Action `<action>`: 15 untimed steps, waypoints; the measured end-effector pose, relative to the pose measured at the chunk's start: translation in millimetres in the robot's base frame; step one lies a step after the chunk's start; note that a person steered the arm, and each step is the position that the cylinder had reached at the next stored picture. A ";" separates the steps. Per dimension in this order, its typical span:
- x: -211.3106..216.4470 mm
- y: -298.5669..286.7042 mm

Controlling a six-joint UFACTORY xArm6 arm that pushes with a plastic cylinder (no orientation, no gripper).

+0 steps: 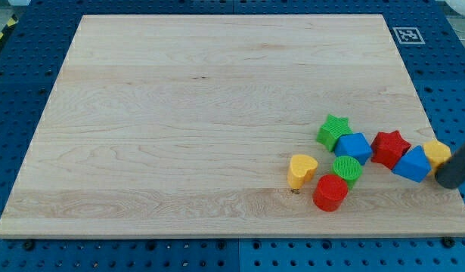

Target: Push blue triangle diagonally below yellow hexagon

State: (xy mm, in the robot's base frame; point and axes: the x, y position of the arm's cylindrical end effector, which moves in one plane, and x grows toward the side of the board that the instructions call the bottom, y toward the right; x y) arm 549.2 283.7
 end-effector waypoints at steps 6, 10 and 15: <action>-39.6 -97.8; -36.3 -75.1; -34.6 -73.9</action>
State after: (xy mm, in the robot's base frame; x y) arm 514.6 209.8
